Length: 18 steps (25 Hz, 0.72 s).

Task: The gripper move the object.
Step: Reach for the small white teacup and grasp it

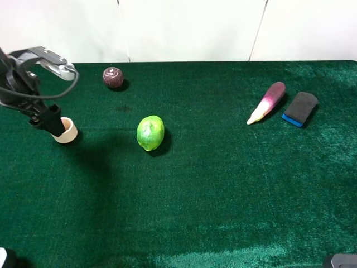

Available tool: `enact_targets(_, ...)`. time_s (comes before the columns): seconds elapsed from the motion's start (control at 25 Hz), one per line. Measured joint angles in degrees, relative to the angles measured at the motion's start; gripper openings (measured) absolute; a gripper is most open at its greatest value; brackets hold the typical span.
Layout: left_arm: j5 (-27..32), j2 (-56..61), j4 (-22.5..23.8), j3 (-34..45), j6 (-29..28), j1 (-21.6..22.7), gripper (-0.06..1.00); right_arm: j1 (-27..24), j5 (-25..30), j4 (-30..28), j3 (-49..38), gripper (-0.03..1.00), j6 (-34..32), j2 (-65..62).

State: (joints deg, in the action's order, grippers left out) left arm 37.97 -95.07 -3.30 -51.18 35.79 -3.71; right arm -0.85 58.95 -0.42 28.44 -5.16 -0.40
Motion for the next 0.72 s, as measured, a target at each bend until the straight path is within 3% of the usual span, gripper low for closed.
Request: enact_targets(0.72, -1.6, -11.1, -0.2, -4.5, 11.0, -1.9, 0.99, 0.0, 0.0, 0.0, 0.0, 0.69, 0.0, 0.0)
